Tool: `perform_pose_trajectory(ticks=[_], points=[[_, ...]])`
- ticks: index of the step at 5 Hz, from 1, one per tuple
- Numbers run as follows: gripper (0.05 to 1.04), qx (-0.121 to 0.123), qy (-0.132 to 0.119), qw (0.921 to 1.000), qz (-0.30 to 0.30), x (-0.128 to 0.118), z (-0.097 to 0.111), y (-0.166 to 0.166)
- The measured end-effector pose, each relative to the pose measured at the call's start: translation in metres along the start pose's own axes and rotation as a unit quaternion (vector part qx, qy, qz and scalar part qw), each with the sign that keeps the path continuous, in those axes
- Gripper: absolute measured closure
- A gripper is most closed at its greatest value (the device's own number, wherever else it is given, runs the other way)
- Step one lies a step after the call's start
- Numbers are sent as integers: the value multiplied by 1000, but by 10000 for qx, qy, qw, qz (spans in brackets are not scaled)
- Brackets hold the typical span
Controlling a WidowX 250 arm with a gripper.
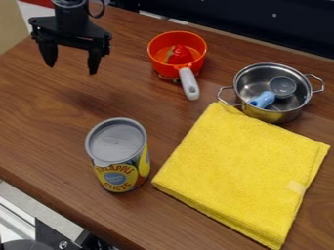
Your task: Move the pan from upper center to bottom left side of the table
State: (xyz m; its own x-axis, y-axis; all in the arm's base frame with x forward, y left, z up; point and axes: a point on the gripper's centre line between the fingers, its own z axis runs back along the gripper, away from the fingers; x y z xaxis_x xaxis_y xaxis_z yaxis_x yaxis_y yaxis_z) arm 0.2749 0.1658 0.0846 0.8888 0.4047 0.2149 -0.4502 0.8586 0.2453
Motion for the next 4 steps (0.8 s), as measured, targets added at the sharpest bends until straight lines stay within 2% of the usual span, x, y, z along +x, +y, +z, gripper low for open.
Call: perform_pose_trajectory(ticks=[1,2,3,4], points=[[86,-4,174,9998,9,-6,-8,-2],[86,-19,296,9993,238,-8,-1,-19],[86,-203,313,9988,313,-2,14,-42],[86,-731,338,9960,398,2,34,-70]])
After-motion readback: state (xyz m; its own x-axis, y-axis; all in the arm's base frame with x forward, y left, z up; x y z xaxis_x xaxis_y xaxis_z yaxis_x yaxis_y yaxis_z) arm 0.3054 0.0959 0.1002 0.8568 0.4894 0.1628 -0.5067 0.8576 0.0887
